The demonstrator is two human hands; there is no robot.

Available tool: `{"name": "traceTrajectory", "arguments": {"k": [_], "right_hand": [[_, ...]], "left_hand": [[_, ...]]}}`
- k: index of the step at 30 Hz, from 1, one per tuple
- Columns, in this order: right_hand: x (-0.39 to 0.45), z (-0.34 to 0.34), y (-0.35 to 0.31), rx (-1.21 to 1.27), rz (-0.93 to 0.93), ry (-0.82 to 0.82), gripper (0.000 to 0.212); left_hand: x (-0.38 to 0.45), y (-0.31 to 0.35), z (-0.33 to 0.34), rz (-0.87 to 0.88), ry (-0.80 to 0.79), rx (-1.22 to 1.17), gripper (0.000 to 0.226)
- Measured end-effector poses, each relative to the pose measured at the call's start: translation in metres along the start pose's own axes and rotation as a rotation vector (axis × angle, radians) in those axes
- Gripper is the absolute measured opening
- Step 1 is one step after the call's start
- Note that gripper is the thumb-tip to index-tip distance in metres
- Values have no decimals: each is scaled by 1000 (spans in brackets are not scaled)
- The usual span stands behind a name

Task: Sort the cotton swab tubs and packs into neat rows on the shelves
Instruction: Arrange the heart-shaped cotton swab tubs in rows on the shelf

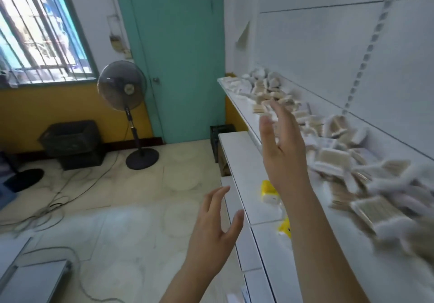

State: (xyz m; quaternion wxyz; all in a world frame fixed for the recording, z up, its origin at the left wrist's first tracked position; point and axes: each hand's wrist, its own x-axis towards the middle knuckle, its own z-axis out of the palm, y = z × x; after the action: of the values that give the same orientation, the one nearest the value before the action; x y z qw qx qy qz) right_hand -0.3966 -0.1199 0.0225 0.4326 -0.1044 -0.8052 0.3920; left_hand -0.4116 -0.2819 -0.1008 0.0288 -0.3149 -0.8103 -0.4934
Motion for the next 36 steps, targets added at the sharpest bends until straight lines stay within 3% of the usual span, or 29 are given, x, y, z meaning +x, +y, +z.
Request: {"name": "traceTrajectory", "arguments": {"k": [6,17,27,36], "right_hand": [[70,88,44,-16,-11,-41,56],[218,219,96,-171,10,86,56],[339,276,193,-264,81,167,55],[498,253,298,-286,117,498,53]], "left_hand": [[107,-69,-8,-19,-8,-24,58],[324,-164,-26,100,-161,-128,62],[494,-237,32,138,-222,-228,65],[687,-246,97,312,-368,-100,60]]}}
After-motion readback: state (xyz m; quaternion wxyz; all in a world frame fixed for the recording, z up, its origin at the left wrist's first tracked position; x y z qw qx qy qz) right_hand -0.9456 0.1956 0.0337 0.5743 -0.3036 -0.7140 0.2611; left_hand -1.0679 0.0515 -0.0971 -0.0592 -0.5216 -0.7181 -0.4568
